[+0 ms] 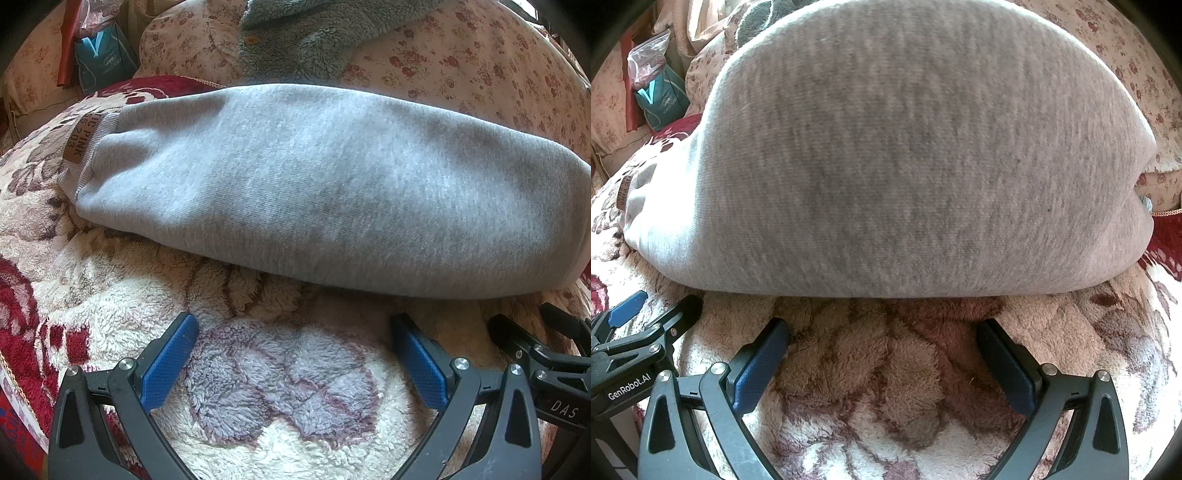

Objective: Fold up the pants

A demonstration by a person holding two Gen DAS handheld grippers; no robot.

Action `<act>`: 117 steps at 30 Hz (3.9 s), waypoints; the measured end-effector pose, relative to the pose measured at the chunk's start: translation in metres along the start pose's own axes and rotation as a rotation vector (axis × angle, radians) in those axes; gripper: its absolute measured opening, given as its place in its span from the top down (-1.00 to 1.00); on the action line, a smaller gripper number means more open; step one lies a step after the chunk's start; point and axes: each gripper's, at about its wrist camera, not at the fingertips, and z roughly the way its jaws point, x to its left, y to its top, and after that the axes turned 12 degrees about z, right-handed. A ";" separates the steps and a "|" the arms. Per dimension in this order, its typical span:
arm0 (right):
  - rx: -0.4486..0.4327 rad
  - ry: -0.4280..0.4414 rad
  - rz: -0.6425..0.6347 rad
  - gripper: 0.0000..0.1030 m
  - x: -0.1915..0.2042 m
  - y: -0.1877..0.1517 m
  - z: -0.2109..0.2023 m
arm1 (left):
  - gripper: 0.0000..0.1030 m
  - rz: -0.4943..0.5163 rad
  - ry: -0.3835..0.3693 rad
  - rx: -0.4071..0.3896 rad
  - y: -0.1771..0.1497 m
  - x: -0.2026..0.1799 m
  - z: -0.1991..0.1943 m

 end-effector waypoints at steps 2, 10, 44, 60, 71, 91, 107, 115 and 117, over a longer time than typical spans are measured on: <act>0.000 0.000 0.000 -1.00 0.001 0.000 0.000 | -1.00 0.000 0.000 0.000 0.000 0.000 0.000; 0.000 0.000 0.000 -1.00 0.000 0.000 0.000 | -1.00 0.000 0.000 0.000 0.000 0.000 0.000; 0.004 0.007 0.003 -1.00 0.007 -0.009 0.002 | -1.00 -0.014 -0.036 0.016 0.002 0.008 -0.007; 0.045 0.354 -0.228 -1.00 -0.064 0.040 -0.093 | -1.00 -0.147 -0.051 -0.073 0.071 0.077 -0.060; 0.009 0.252 -0.397 -1.00 -0.117 0.148 -0.096 | -1.00 -0.182 -0.065 -0.066 0.122 0.100 -0.028; 0.194 0.248 -0.708 -0.14 -0.093 0.095 -0.064 | -0.35 -0.174 -0.050 0.103 0.114 0.113 0.025; 0.299 0.393 -0.394 -0.14 -0.156 -0.005 -0.105 | -0.26 -0.300 -0.039 0.075 -0.039 0.129 -0.070; 0.154 0.411 0.229 -0.68 -0.267 0.001 -0.118 | -0.64 -0.420 -0.037 0.009 -0.045 0.136 -0.077; 0.147 0.429 0.372 -0.70 -0.290 0.004 -0.112 | -0.65 -0.435 -0.049 0.012 -0.042 0.135 -0.069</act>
